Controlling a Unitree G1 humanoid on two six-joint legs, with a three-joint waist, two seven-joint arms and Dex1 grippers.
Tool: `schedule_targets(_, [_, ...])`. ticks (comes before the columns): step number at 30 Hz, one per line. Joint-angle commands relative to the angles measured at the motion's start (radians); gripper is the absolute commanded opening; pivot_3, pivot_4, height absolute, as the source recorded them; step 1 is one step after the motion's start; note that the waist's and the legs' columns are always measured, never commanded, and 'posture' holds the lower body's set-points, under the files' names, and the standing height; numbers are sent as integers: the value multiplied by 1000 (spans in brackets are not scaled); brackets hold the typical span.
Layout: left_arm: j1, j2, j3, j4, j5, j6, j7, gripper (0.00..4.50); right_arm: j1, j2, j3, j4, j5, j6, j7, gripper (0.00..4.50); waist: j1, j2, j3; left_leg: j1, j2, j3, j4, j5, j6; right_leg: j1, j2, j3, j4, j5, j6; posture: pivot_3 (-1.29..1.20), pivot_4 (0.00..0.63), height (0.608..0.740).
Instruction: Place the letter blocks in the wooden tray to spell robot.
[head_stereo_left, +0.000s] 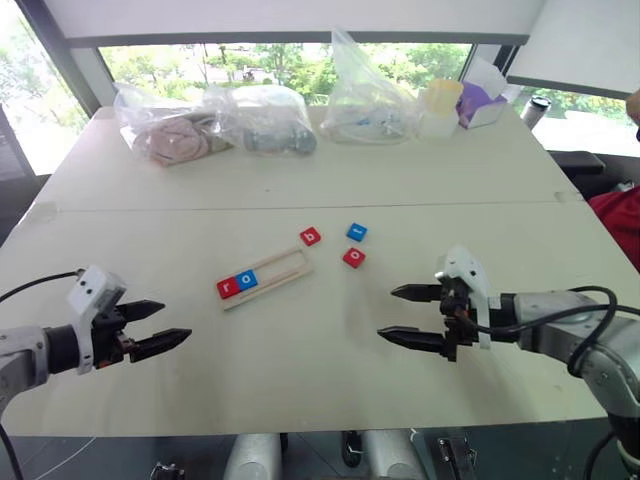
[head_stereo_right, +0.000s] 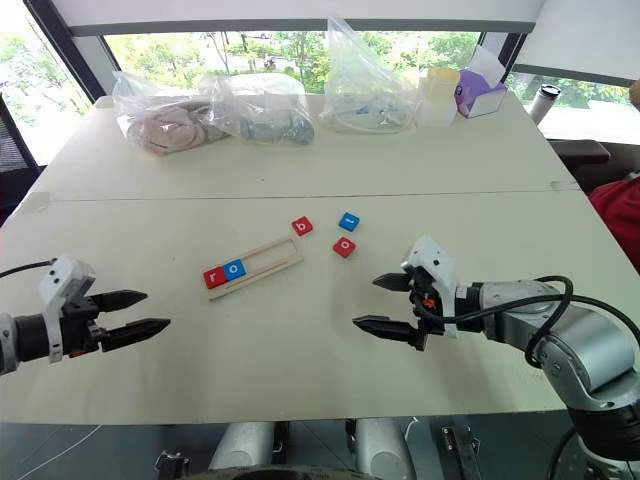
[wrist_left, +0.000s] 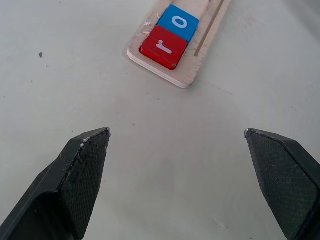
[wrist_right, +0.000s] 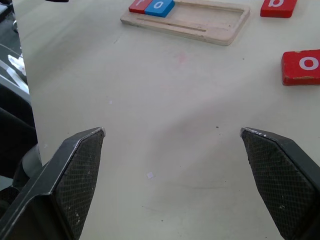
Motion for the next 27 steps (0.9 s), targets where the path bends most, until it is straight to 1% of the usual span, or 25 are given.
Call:
schedule_targets(1, [-17,4,22,-4,23,-38,16,4500,-14,2,-2,-7,-7,-27,6,4462,0,0,0,0,0,0,0,0,0,0,0,0,0,0,0,0,150,739])
schedule_targets(11, [-47,15,-2,15,34,-51,-3,4500,-6,-1,-4,-14,-12,-33,0,4462,-1,0,0,0,0,0,0,0,0,0,0,0,0,0,0,0,150,739])
schedule_targets(15, [-101,42,-60,29,66,-79,-16,4500,-37,12,12,-16,-14,-14,-25,4462,2,0,0,0,0,0,0,0,0,0,0,0,1,0,0,0,150,739])
schedule_targets(18, [-167,72,-115,43,87,-98,-39,4500,-83,9,34,-56,31,45,-29,4462,1,0,0,0,0,0,0,0,0,0,0,0,1,0,0,0,150,739])
schedule_targets(20, [-233,76,-188,69,116,-125,-55,4500,-106,15,58,-92,39,50,-28,4462,2,0,0,0,0,0,1,0,0,0,0,0,1,0,0,0,150,739])
schedule_targets(23, [-353,49,-323,148,193,-179,-57,4500,-144,55,98,-112,28,44,-56,4462,2,0,0,0,0,0,0,0,0,1,1,0,1,0,0,0,150,739])
schedule_targets(27, [-493,-4,-479,277,297,-254,-82,4500,-145,103,150,-116,-10,32,-98,4462,1,0,0,-1,0,0,0,0,0,0,1,1,1,1,0,0,150,739])
